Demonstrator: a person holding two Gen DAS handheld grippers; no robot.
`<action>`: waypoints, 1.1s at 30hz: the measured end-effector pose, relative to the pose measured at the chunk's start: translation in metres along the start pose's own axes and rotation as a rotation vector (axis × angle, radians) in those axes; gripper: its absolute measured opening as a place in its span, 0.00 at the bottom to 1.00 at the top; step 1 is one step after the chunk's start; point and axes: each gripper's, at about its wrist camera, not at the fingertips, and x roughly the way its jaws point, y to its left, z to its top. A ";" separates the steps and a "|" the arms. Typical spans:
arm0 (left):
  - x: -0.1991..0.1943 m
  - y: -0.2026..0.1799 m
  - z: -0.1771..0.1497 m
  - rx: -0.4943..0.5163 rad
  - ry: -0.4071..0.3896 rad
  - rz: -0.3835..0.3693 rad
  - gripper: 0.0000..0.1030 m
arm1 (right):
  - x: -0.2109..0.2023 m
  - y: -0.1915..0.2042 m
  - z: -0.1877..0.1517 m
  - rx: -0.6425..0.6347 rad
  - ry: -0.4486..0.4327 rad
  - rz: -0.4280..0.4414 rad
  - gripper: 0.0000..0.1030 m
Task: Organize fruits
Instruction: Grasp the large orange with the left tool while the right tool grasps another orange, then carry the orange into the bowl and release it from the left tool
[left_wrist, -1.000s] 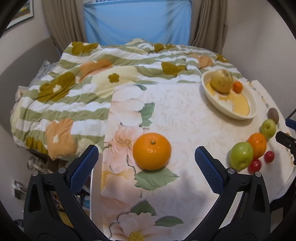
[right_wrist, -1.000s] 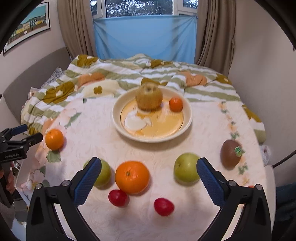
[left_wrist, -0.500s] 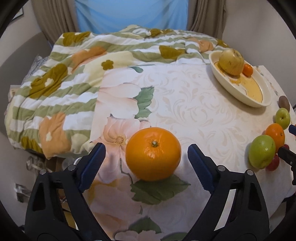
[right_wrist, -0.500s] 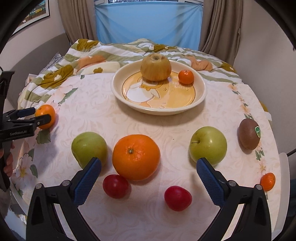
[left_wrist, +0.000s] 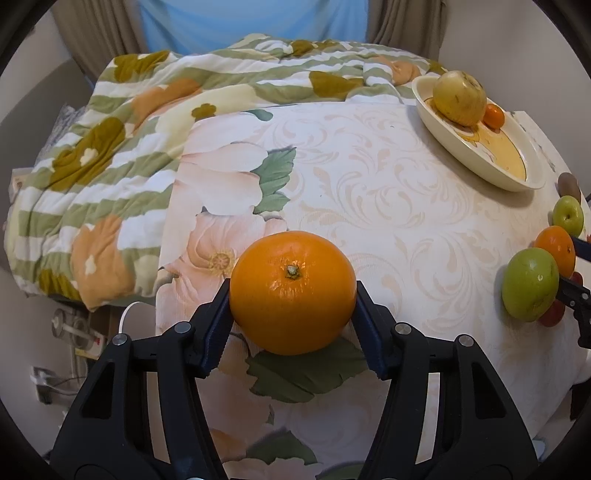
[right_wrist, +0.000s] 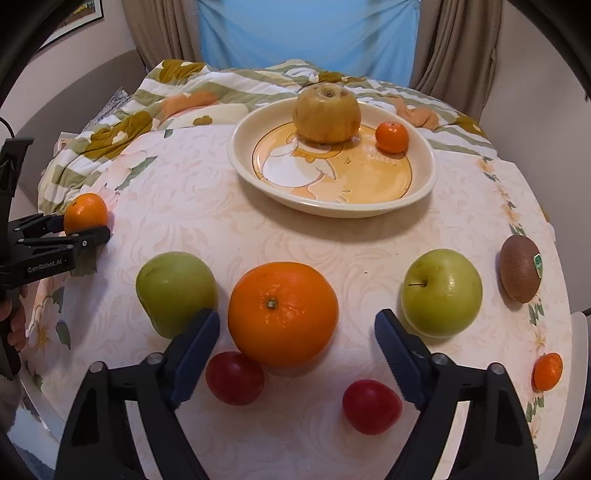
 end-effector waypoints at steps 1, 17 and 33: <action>0.000 0.000 0.000 -0.005 0.001 0.001 0.65 | 0.002 0.000 0.000 0.000 0.006 0.003 0.71; -0.018 0.000 -0.002 -0.023 -0.022 0.006 0.64 | 0.002 0.004 0.003 -0.020 0.001 0.033 0.54; -0.104 -0.010 0.012 -0.032 -0.109 0.012 0.64 | -0.062 0.002 0.021 0.021 -0.089 0.065 0.54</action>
